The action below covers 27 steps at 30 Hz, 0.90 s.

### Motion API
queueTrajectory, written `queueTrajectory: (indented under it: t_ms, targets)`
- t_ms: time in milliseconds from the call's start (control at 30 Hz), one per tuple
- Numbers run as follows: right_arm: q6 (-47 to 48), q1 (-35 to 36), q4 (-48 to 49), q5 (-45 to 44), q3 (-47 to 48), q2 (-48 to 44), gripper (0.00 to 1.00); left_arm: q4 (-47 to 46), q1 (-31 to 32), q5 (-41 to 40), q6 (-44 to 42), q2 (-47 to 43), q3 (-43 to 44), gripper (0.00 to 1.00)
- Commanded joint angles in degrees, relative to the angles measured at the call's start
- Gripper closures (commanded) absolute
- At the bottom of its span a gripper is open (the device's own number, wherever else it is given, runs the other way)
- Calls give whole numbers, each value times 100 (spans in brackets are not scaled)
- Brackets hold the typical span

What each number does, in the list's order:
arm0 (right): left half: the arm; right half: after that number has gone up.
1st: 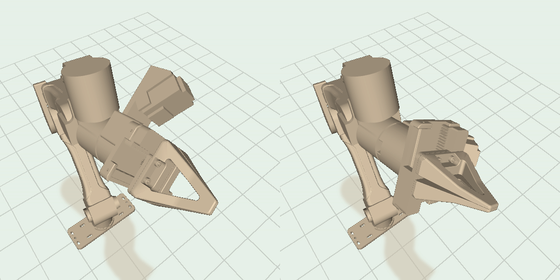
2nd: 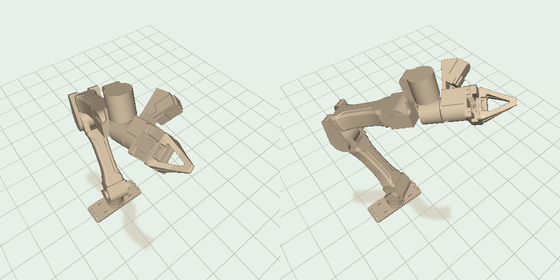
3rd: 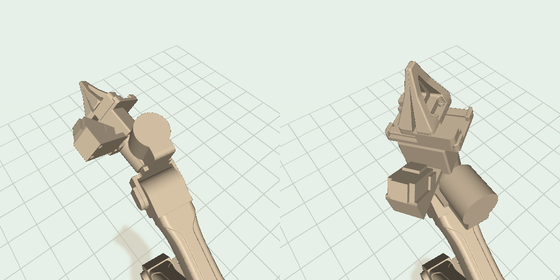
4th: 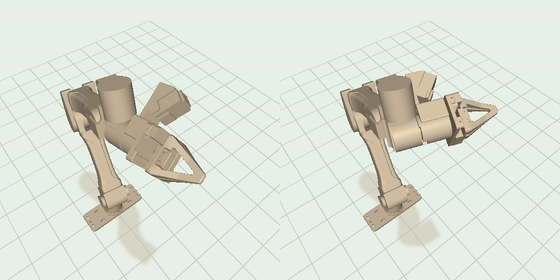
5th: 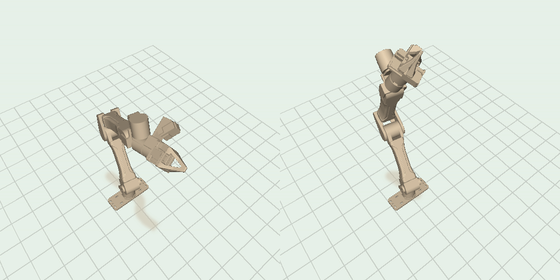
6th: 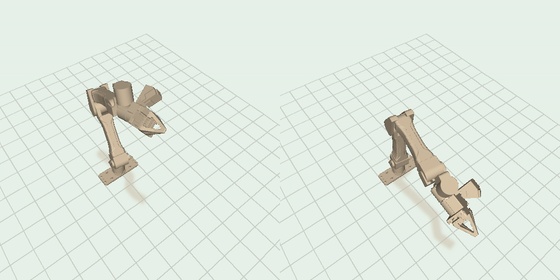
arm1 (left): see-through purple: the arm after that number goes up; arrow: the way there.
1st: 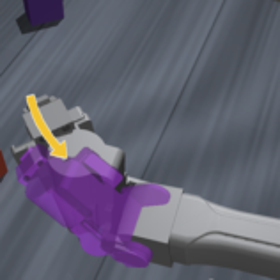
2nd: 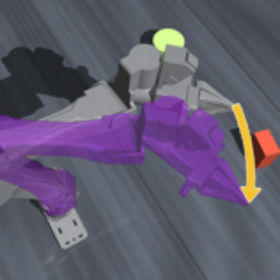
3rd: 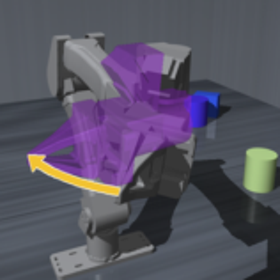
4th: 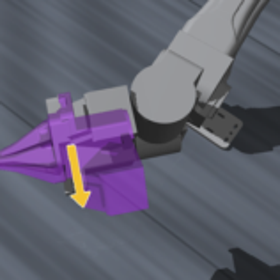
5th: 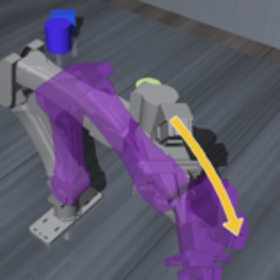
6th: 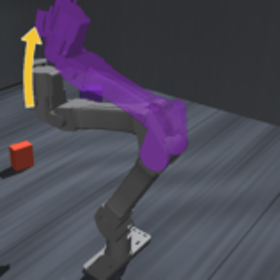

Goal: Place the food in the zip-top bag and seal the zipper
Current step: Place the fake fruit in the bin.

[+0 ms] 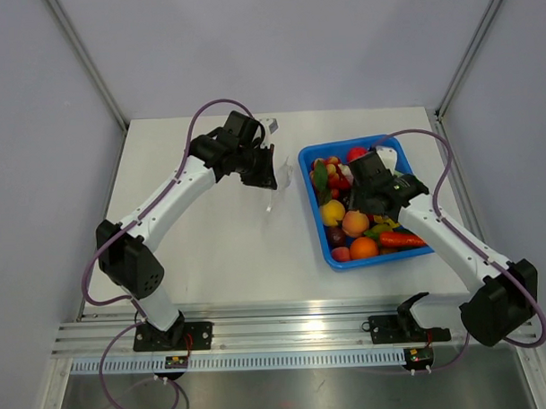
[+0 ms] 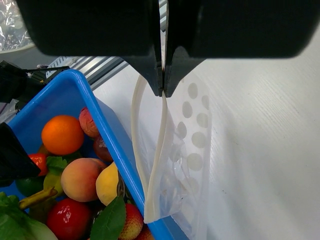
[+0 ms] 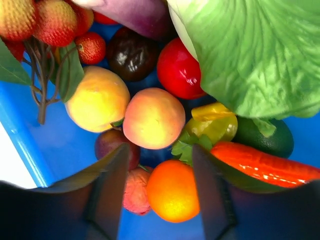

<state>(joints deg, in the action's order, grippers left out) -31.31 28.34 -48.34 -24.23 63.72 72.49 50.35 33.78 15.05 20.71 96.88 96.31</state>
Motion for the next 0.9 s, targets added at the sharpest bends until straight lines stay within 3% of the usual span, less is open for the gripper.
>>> queueTrajectory:
  t_ms: [0,133,200,367,600,867]
  targets:
    - [64,-170,201,128,500,491,43,-69,-38,33,-164,-47,239,100]
    - [-312,-748,710,828,756,1152,50,-95,-64,16,-199,-55,230,100]
    - [-646,-882,1176,1252,712,1354,47,-95,-82,7,-243,-55,195,100]
    - [-1324,-944,1221,1298,905,1970,41,-78,-126,33,-287,-55,177,100]
    - [-2386,-953,1266,782,703,2401,26,-87,-152,42,-366,-64,133,100]
    - [-3047,-953,1231,68,615,2647,27,-87,-231,112,-489,-73,72,100]
